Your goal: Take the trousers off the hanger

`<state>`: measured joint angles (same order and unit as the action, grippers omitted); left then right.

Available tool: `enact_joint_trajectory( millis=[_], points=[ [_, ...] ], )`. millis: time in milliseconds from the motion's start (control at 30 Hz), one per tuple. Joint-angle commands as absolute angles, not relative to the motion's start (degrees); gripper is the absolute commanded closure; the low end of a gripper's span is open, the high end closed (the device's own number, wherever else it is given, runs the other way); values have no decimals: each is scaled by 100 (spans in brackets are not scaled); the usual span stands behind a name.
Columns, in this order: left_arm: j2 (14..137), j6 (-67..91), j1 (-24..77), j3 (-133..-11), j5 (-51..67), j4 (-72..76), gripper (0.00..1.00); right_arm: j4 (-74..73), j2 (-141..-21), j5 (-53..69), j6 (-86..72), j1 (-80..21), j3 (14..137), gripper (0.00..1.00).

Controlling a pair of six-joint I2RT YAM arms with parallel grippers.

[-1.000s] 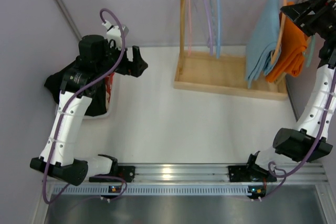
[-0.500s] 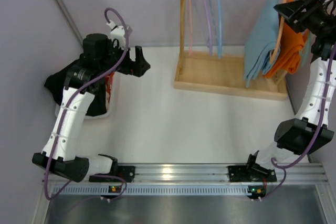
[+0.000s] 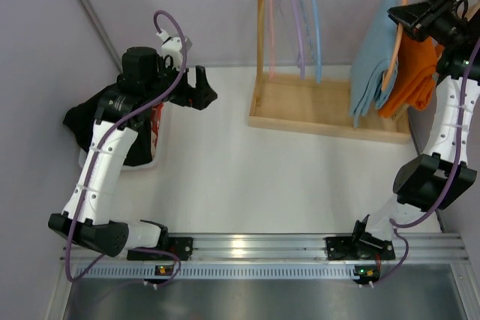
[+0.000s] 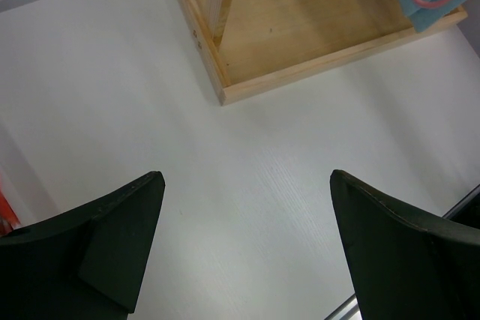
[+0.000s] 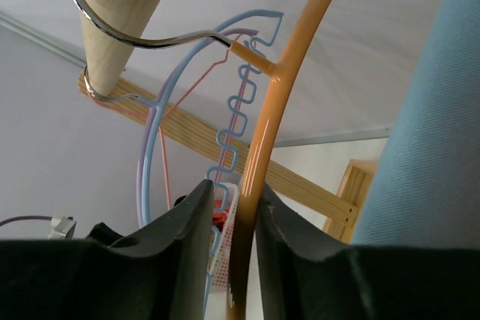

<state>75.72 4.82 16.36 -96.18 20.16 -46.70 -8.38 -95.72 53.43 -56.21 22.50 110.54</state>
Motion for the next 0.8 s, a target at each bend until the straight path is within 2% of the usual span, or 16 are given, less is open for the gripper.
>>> enact_joint_trajectory(
  millis=[0,100,133,233,500,767],
  points=[
    [7611,527,1582,-9729,2144,-4447,2,263,-9554,5581,-6239,2162,11100,73],
    [7603,536,1556,-9712,2302,-4456,2,763,-9589,5695,-6643,2153,11162,85],
    [7594,545,1547,-9686,2346,-4447,2,913,-9580,5721,-6740,2153,11197,92],
    [7524,554,1503,-9589,2417,-4447,2,1273,-9536,5757,-6934,2153,11346,100],
    [7506,606,1450,-9510,2435,-4447,2,2424,-9545,5713,-7690,2136,11759,100],
    [7322,598,1450,-9370,2171,-4255,2,2452,-9132,5704,-8042,1916,11638,100]
  ],
)
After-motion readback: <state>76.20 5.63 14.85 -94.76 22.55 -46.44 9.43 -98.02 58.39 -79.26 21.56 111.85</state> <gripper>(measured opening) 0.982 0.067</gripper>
